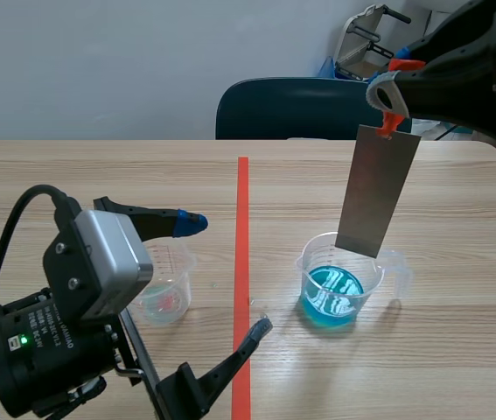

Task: Do the redox reaction experiment

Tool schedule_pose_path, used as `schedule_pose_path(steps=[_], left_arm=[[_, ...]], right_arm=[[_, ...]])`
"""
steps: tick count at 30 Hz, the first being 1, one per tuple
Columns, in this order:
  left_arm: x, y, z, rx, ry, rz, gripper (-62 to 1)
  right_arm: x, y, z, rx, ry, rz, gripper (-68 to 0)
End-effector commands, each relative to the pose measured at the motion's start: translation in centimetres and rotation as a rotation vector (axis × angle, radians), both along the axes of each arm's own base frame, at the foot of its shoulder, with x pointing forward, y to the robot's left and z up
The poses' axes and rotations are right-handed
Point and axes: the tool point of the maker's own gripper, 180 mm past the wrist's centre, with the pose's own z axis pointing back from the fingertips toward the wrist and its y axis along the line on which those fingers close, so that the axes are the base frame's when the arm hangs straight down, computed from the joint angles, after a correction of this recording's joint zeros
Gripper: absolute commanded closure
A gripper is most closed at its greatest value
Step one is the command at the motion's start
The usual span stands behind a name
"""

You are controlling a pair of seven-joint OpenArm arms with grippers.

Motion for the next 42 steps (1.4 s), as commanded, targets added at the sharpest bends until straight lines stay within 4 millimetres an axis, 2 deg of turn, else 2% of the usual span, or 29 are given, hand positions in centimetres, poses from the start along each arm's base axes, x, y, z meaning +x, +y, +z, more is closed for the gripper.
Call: schedule_pose_path(steps=[1, 42], left_arm=[[0.11, -0.31, 1.21, -0.036, -0.022, -0.002, -62.3], [0.1, -0.3, 1.2, -0.036, -0.021, -0.002, -62.3]], right_arm=[[0.17, 0.11, 0.98, 0.008, -0.03, 0.006, -0.6], [0.43, 0.2, 0.78, 0.044, -0.031, 0.011, -0.6]])
